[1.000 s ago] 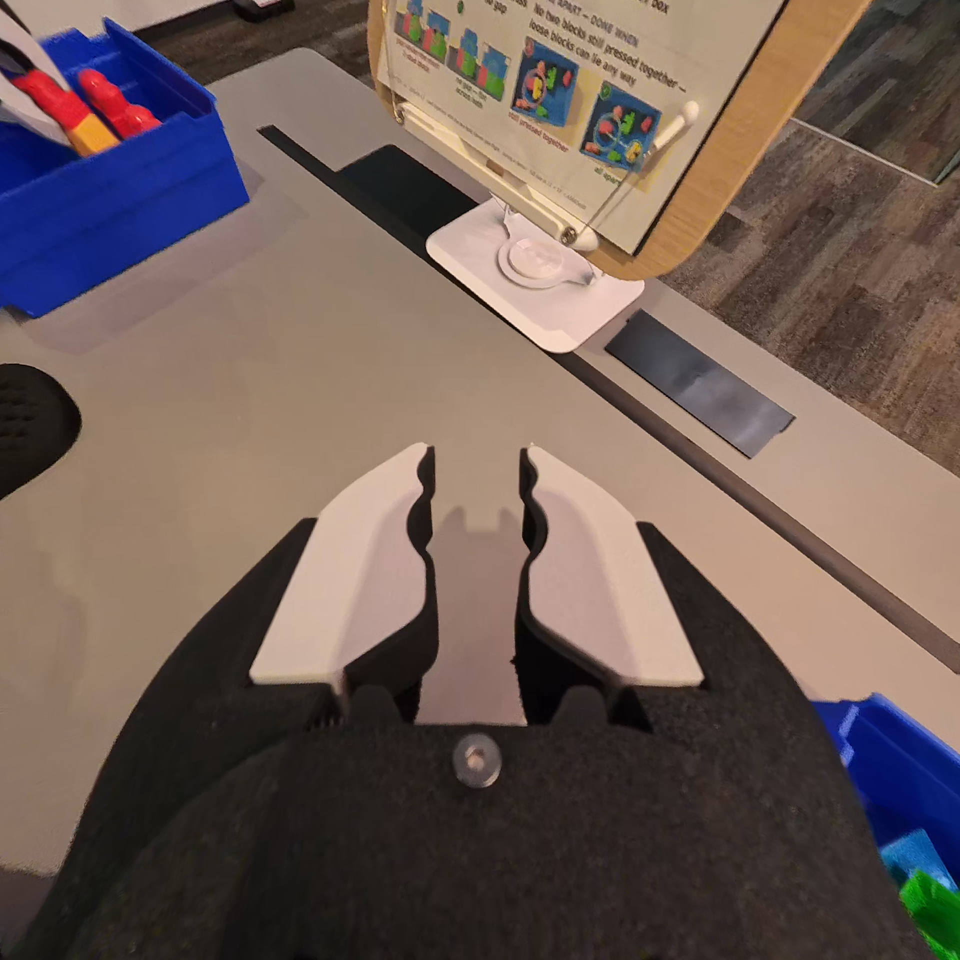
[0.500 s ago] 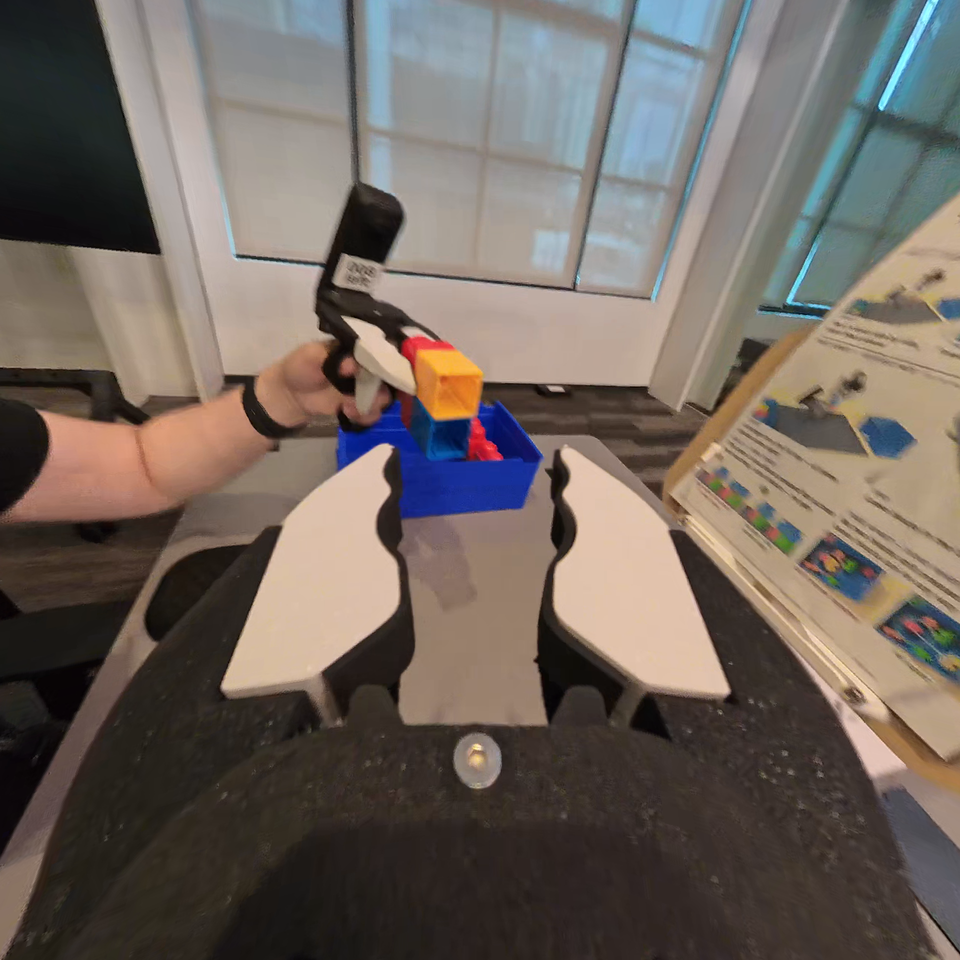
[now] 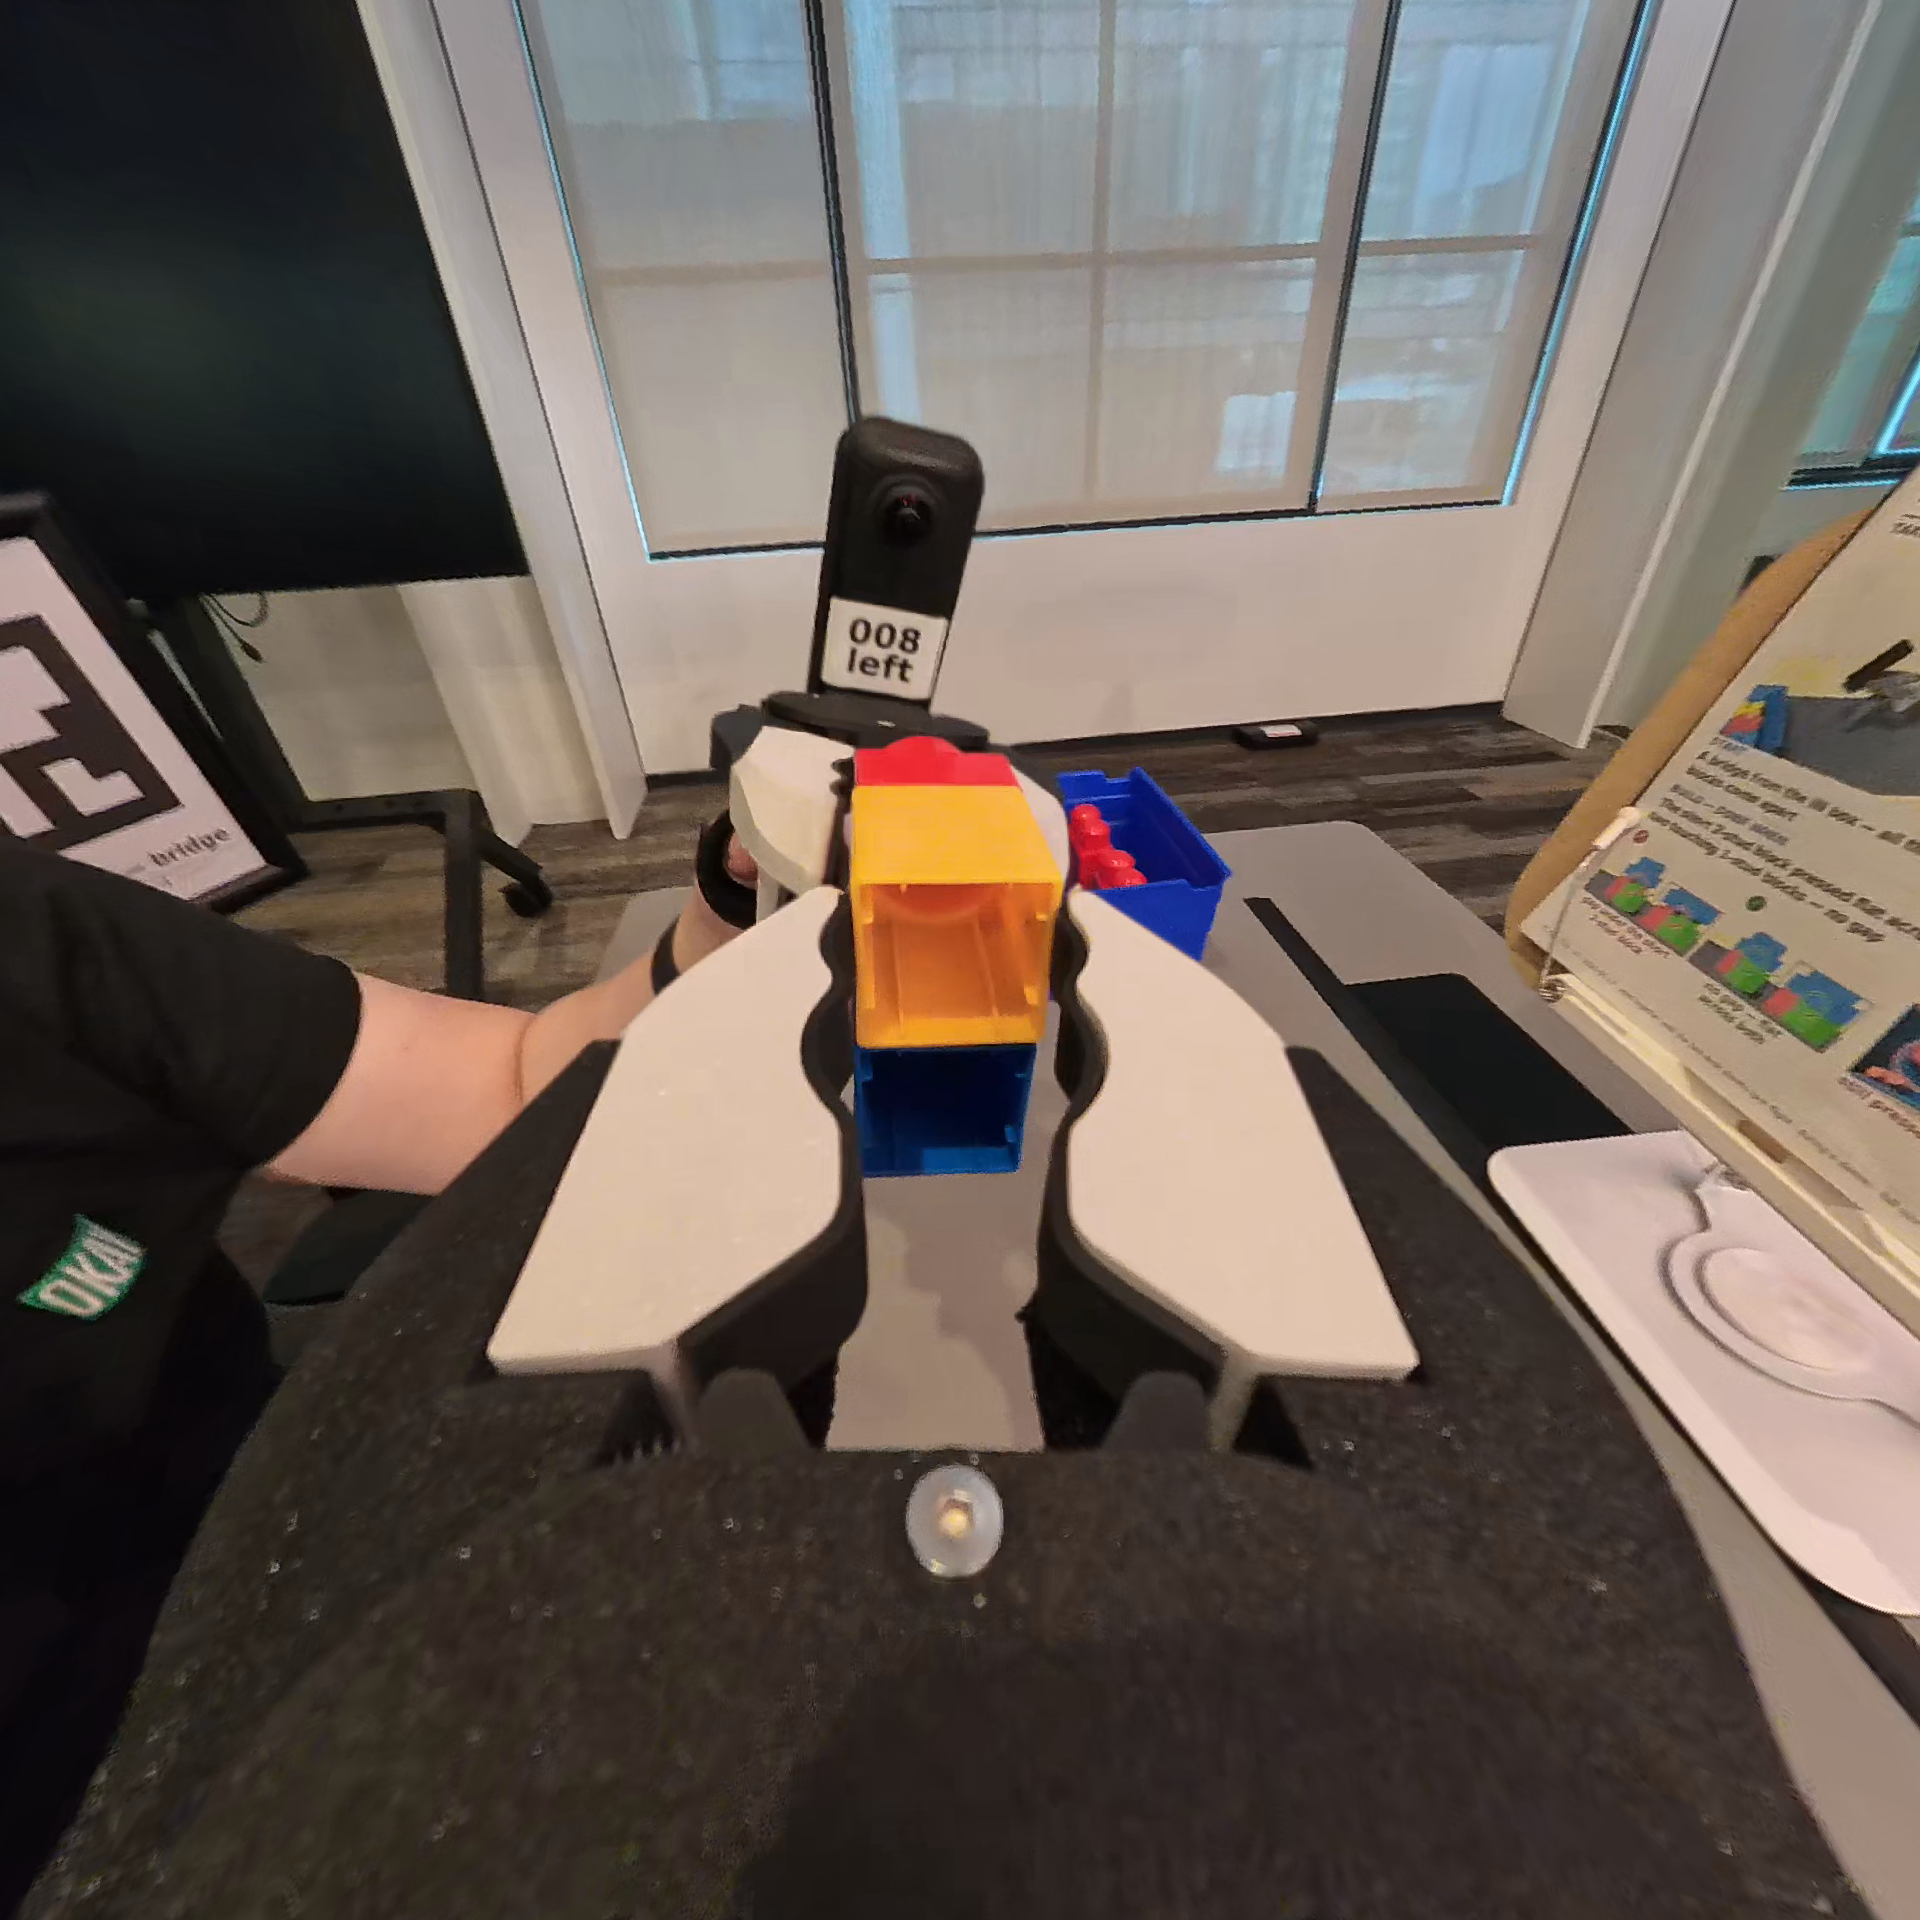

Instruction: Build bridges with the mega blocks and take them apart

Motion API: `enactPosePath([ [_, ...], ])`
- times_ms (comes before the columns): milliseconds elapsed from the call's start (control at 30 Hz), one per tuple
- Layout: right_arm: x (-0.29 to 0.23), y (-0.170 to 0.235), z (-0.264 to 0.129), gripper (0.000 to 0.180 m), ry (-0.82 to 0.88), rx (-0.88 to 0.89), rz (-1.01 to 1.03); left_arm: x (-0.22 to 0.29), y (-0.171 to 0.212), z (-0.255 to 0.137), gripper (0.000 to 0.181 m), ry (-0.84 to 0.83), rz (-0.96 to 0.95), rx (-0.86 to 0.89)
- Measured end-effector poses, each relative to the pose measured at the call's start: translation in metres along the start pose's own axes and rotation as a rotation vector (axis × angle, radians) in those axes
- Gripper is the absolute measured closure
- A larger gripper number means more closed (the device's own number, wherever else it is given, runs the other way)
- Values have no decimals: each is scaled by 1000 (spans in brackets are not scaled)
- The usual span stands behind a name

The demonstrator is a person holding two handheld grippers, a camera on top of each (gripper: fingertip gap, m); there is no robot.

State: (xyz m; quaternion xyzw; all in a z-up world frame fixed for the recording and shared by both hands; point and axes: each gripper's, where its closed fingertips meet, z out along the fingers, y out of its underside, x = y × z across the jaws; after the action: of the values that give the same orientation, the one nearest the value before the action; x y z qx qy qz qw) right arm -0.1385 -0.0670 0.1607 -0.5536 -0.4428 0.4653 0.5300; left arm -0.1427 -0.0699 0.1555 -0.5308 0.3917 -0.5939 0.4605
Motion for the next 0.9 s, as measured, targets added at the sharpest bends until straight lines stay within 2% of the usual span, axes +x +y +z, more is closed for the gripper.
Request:
enactPosePath([
  [100, 4, 2, 1, 145, -21, 12, 45, -3, -1, -8, 147, 18, 1, 22],
  [367, 10, 13, 10, 139, -37, 17, 114, -13, 8, -16, 148, 1, 9, 11],
  [500, 6, 12, 12, 143, -55, 14, 125, -9, 5, -16, 148, 4, 16, 17],
  [667, 5, 13, 12, 144, -64, 5, 171, -8, 21, -11, 139, -12, 80, -78],
  [900, 7, 16, 12, 144, -74, -6, 181, -11, 23, -7, 145, -12, 58, -77],
])
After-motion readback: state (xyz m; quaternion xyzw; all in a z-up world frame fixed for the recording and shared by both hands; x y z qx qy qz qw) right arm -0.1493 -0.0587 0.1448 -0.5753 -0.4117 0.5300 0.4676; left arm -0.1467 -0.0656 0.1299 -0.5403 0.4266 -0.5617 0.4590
